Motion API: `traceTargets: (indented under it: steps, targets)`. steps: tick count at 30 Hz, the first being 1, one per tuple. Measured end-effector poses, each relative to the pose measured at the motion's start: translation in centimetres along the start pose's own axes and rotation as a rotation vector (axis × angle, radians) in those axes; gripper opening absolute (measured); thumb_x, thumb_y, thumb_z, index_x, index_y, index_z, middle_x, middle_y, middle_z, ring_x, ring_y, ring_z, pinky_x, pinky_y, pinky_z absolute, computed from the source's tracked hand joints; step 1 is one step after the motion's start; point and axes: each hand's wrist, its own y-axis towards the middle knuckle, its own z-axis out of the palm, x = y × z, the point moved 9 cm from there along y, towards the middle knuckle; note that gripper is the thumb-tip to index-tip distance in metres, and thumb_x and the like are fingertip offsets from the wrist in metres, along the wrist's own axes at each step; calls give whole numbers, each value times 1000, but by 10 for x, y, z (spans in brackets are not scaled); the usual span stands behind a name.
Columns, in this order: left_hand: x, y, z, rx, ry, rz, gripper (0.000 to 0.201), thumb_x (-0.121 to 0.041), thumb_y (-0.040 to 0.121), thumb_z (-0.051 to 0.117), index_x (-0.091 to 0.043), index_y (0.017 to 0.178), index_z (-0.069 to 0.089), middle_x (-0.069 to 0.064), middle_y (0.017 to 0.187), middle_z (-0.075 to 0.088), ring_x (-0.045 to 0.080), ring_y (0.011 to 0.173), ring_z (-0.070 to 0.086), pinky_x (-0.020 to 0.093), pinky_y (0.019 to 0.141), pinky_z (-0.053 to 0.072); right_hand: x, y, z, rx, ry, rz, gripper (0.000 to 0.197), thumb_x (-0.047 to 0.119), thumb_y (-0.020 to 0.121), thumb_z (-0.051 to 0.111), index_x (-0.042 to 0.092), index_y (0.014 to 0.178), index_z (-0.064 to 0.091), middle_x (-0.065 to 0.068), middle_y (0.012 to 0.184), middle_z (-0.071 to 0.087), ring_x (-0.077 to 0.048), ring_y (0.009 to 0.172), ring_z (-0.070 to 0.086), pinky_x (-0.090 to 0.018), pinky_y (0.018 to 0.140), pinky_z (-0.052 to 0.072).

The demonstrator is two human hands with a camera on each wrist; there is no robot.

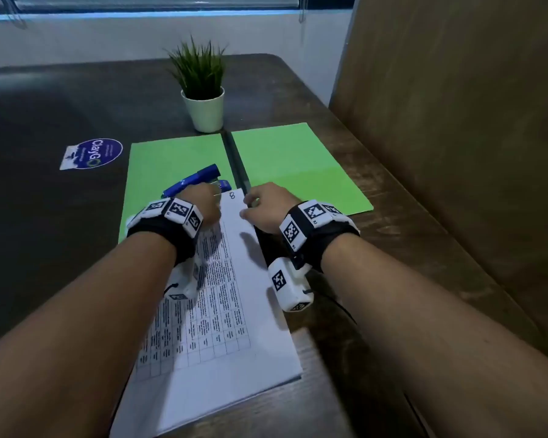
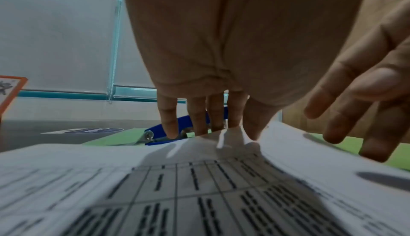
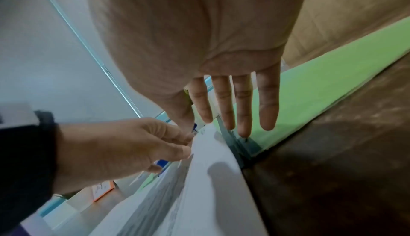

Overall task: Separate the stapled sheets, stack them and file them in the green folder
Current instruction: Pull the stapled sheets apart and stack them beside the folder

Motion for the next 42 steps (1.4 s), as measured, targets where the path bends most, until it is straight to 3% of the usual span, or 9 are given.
traceTargets:
  steps: [4, 9, 12, 16, 22, 27, 32, 35, 42]
  targets:
    - [3, 14, 12, 114, 134, 9, 31, -36, 96, 62, -6, 104, 65, 9, 105, 67, 29, 95, 63, 34, 78, 50, -8, 14, 13, 51, -37, 32, 36, 25, 92, 64, 10, 125, 62, -9, 124, 65, -28, 110, 63, -38, 96, 52]
    - [9, 10, 3, 62, 94, 0, 39, -45, 83, 77, -11, 72, 60, 7, 84, 63, 29, 85, 61, 33, 67, 42, -18, 15, 13, 63, -34, 26, 33, 29, 90, 66, 14, 119, 64, -7, 122, 66, -27, 107, 63, -39, 94, 53]
    - [9, 6, 7, 106, -24, -18, 34, -38, 83, 79, -6, 92, 71, 10, 94, 71, 29, 88, 63, 30, 69, 42, -22, 11, 14, 85, -2, 23, 35, 29, 91, 66, 16, 124, 63, -5, 126, 65, -26, 110, 62, -39, 96, 52]
    - [9, 2, 7, 147, -124, -65, 36, -30, 85, 78, -8, 112, 67, 6, 101, 67, 24, 88, 58, 30, 74, 42, -27, 11, 16, 109, 38, 41, 44, 32, 91, 67, 18, 131, 58, -5, 131, 63, -25, 113, 61, -37, 97, 50]
    - [2, -6, 7, 159, -305, 3, 17, -17, 95, 61, -8, 108, 64, 9, 104, 65, 25, 90, 59, 27, 65, 42, -35, 13, 15, 84, 126, 72, 46, 30, 91, 67, 16, 134, 57, -6, 125, 67, -25, 104, 66, -39, 95, 52]
    - [-17, -21, 3, 158, -491, 51, 13, -10, 97, 57, -2, 102, 65, 19, 104, 69, 34, 98, 64, 42, 86, 52, -38, 0, 13, 90, 224, 73, 37, 27, 95, 61, 13, 129, 62, -11, 121, 68, -24, 94, 64, -30, 82, 49]
    - [-50, -27, -4, 160, -635, 90, 8, -6, 96, 59, -6, 97, 67, 17, 102, 72, 23, 85, 61, 35, 82, 50, -57, -23, 10, 117, 407, 123, 25, 17, 96, 55, 0, 109, 69, -22, 114, 69, -26, 87, 62, -33, 76, 45]
    - [-72, -34, 9, 206, -642, 110, 9, -9, 97, 59, -7, 99, 67, 14, 97, 72, 23, 83, 61, 34, 80, 50, -81, -36, 10, 122, 464, 177, 24, 18, 97, 55, 4, 109, 70, -23, 112, 70, -35, 93, 68, -36, 80, 48]
    - [-99, -30, 36, 286, -538, 257, 15, -17, 100, 49, -19, 109, 61, 0, 93, 65, 19, 85, 61, 32, 77, 49, -127, -45, 14, 51, 674, 228, 21, 10, 100, 51, 17, 100, 70, -9, 109, 74, -28, 103, 69, -46, 98, 52]
